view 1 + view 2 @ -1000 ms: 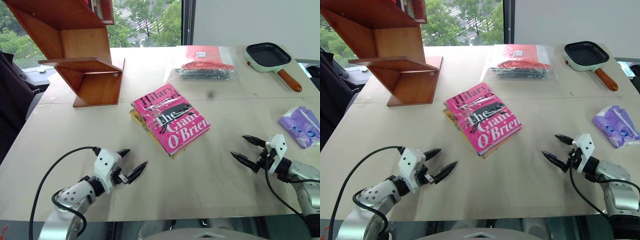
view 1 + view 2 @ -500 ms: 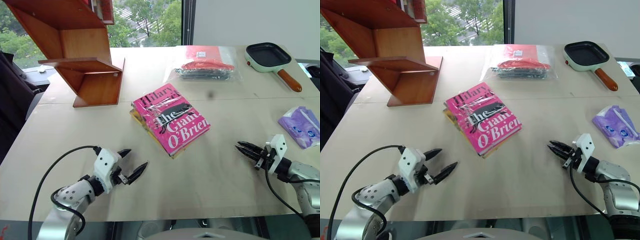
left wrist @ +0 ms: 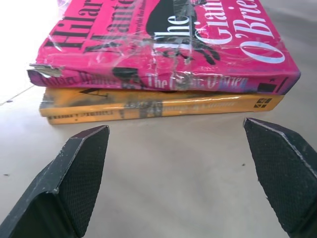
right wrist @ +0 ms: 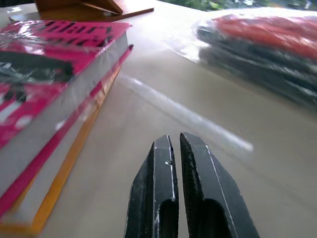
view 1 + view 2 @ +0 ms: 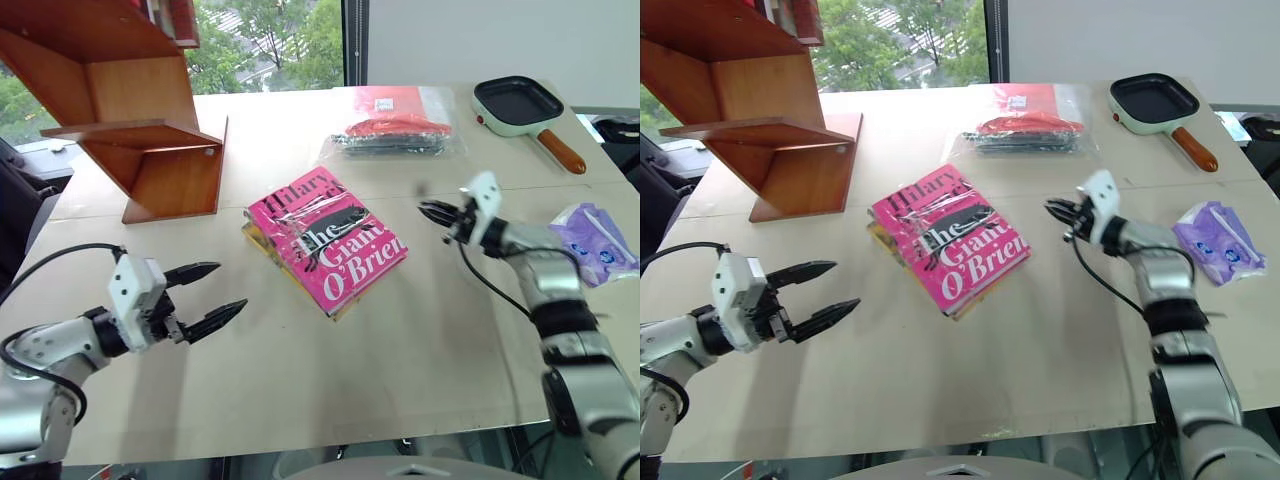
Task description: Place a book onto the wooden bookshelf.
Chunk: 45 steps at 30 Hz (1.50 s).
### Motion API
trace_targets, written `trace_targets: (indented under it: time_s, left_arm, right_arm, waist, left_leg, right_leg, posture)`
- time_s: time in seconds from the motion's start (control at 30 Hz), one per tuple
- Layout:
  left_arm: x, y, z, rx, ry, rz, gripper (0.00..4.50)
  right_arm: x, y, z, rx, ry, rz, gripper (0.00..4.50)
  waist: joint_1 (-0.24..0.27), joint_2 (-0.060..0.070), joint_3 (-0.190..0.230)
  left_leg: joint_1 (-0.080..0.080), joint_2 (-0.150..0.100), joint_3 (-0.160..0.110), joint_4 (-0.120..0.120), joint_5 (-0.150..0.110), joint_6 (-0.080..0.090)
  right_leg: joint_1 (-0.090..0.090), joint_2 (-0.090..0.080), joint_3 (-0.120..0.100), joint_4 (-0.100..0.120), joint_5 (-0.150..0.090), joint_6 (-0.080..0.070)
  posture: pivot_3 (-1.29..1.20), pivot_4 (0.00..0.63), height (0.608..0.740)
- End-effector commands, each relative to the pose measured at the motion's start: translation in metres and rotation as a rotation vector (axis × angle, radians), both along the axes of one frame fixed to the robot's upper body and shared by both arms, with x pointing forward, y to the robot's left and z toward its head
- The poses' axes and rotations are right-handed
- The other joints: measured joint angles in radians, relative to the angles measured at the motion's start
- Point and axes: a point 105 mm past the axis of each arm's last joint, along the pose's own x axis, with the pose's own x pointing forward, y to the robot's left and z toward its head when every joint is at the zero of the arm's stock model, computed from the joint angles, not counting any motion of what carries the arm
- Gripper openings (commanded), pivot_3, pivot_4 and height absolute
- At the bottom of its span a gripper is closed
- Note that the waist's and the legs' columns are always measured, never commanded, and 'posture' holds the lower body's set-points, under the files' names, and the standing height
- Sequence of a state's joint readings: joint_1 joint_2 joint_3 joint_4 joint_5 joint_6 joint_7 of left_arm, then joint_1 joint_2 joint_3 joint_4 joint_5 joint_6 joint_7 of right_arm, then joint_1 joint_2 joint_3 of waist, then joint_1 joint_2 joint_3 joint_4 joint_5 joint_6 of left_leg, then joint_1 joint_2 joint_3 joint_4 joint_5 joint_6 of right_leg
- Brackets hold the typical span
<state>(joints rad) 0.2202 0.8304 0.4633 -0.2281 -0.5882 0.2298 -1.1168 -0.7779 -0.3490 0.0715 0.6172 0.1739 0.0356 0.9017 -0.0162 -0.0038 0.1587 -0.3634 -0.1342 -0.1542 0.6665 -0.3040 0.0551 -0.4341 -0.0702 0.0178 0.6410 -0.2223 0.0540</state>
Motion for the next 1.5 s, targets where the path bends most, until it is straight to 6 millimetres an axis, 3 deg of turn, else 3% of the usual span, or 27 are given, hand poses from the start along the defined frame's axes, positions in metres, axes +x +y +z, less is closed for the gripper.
trace_targets:
  time_s: [0.03,0.27,0.57,0.93,1.27,1.33,1.5]
  left_arm:
    - [-0.003,0.009,0.014,0.015,-0.046,-0.005,4.50]
    - [-0.015,0.016,0.006,0.031,-0.025,0.025,4.50]
    - [-0.022,0.010,-0.004,0.012,0.014,0.023,4.50]
    - [-0.025,0.010,-0.012,-0.020,0.054,0.030,4.50]
    - [-0.025,0.012,-0.016,-0.034,0.065,0.046,4.50]
    - [-0.026,0.014,-0.019,-0.041,0.072,0.065,4.50]
    - [-0.021,0.014,-0.028,-0.283,0.150,0.247,4.50]
  right_arm:
    - [0.001,0.027,0.004,-0.031,-0.008,0.097,0.10]
    - [-0.014,0.081,0.019,0.015,-0.034,0.281,0.10]
    - [-0.032,0.119,0.018,0.021,-0.054,0.376,0.10]
    - [-0.030,0.108,0.012,0.005,-0.054,0.343,0.10]
    - [-0.043,0.121,0.008,0.009,-0.052,0.389,0.10]
    - [-0.039,0.117,0.007,0.000,-0.062,0.363,0.10]
    - [-0.024,0.093,0.015,0.007,-0.087,0.272,0.10]
  waist:
    - [0.000,0.000,0.000]
    - [-0.003,0.000,0.000]
    - [-0.004,0.000,0.000]
    - [-0.005,0.000,0.000]
    - [-0.014,0.000,0.000]
    - [-0.015,0.000,0.000]
    - [-0.016,0.000,0.000]
  left_leg:
    - [0.000,0.000,-0.001,0.000,0.000,0.000]
    - [-0.001,0.000,0.000,0.000,0.000,0.000]
    - [0.001,0.001,0.000,0.001,0.001,-0.003]
    - [0.001,0.002,0.000,0.001,0.001,-0.003]
    - [0.001,0.002,0.001,0.001,0.001,-0.003]
    - [0.001,0.002,0.001,0.001,0.001,-0.003]
    - [0.001,0.002,0.001,0.001,0.001,-0.003]
  right_leg:
    - [0.000,0.000,-0.001,0.000,0.000,0.000]
    - [0.000,-0.001,-0.002,-0.001,0.000,0.000]
    - [-0.001,0.001,-0.003,0.002,0.003,-0.004]
    - [-0.001,0.001,-0.003,0.002,0.003,-0.004]
    - [-0.001,0.002,-0.002,0.002,0.003,-0.004]
    - [-0.001,0.001,-0.002,0.002,0.003,-0.004]
    - [-0.001,0.001,-0.002,0.002,0.003,-0.004]
  posture:
    - [0.00,0.150,0.720]
    - [0.00,0.150,0.720]
    - [0.00,0.150,0.720]
    - [0.00,0.150,0.720]
    - [0.00,0.150,0.720]
    - [0.00,0.150,0.720]
    - [0.00,0.150,0.720]
